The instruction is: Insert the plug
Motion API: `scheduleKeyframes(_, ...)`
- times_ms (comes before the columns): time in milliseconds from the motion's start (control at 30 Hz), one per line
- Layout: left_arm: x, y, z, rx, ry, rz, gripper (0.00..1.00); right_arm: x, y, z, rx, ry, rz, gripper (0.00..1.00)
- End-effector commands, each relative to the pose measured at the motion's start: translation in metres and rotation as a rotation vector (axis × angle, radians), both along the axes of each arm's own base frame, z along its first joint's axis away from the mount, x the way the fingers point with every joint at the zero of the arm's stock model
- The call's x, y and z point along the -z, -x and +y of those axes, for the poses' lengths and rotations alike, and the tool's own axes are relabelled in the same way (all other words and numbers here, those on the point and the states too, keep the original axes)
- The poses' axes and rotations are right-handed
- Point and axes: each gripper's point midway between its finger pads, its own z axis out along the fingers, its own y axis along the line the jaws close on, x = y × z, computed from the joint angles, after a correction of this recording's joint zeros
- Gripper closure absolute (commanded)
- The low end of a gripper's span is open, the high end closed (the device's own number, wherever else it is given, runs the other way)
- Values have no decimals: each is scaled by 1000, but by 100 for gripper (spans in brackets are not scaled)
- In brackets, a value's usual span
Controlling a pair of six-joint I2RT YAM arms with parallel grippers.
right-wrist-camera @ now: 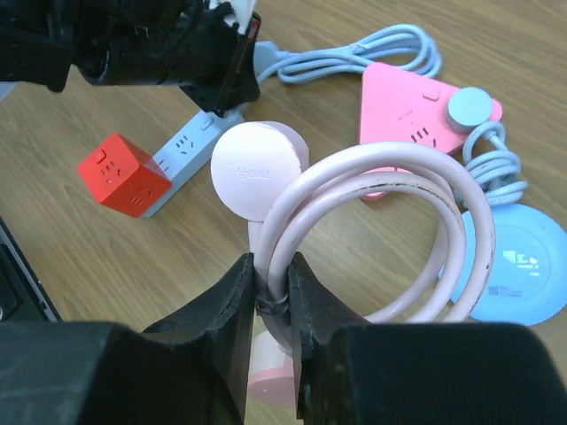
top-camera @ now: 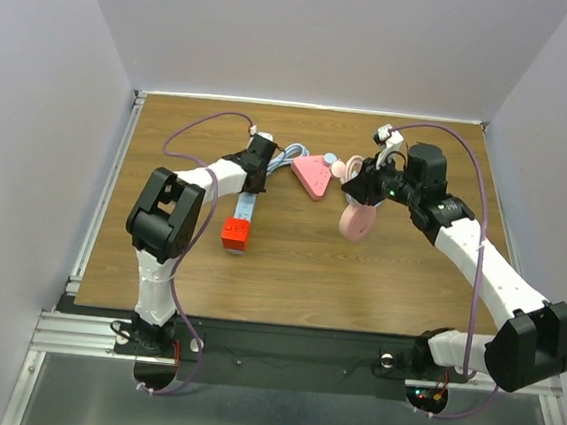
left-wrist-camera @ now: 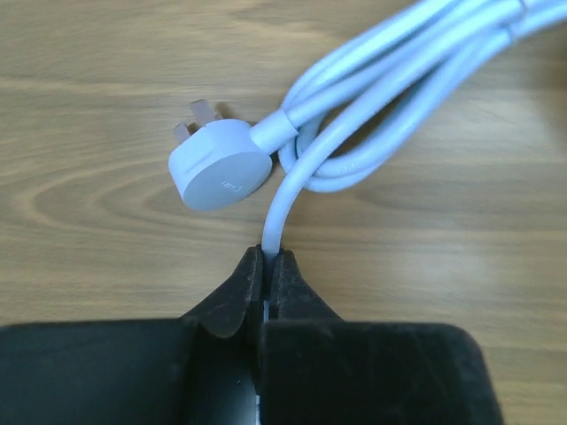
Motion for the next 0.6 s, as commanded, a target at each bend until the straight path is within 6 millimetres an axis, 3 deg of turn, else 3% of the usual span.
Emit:
scheduleKeyframes(0,-9,17,-70,254,26,-20,100,-22,0,0,5,-43,-72,99)
scheduleKeyframes(167,-10,52,-133,508,118,-39,100,-10,8,-3,7,-38,-32,99)
scheduleKeyframes(333,-10,77,-164,648,187,-8,100,-3,26,-4,-24,-47,-4,99)
scheduleKeyframes(433,-22,80,-186,713,251,-46,100,0,44,-7,-27,-65,15,99)
scheduleKeyframes(567,-38,79,-201,762,312,-73,100,2,55,-11,0,-80,31,99)
